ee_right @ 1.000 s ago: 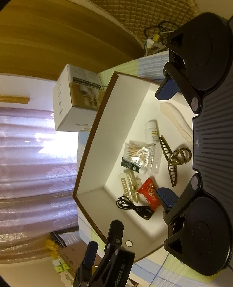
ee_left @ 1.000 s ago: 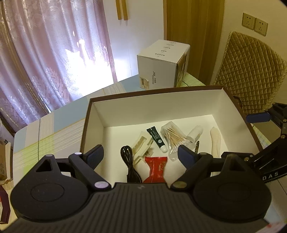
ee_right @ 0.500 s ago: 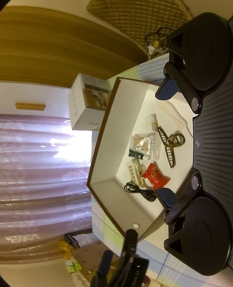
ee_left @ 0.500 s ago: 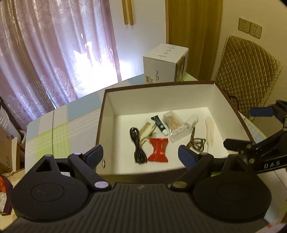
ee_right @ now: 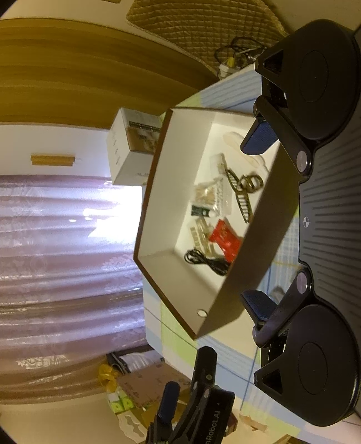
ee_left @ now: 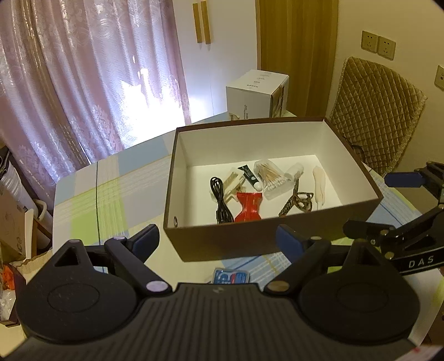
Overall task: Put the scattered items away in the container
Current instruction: 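Withdraw both tools from the box toward the floss box and scrunchie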
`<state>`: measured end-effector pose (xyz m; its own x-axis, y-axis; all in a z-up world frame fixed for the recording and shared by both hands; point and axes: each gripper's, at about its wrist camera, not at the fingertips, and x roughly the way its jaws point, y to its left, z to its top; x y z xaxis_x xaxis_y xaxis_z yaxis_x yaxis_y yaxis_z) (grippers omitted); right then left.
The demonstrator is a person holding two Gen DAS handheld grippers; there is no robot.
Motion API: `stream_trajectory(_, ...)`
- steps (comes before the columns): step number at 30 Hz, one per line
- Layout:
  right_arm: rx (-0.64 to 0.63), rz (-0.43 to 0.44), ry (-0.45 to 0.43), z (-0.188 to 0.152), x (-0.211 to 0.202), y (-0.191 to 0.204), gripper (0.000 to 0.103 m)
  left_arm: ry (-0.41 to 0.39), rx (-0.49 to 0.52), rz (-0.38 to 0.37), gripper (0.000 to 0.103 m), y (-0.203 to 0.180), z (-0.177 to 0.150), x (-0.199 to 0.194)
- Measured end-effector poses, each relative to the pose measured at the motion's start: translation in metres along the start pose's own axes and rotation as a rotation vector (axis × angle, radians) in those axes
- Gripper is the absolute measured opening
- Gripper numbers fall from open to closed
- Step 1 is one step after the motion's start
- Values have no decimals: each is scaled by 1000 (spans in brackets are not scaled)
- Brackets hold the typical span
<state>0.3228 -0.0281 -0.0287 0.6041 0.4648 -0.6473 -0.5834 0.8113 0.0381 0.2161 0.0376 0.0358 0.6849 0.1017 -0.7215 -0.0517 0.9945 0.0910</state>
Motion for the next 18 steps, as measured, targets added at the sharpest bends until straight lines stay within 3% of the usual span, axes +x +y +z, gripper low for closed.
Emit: stream_trajectory(18,14,37,57,-39,0,30,101,61,-47,-2,89,13,-54,-6)
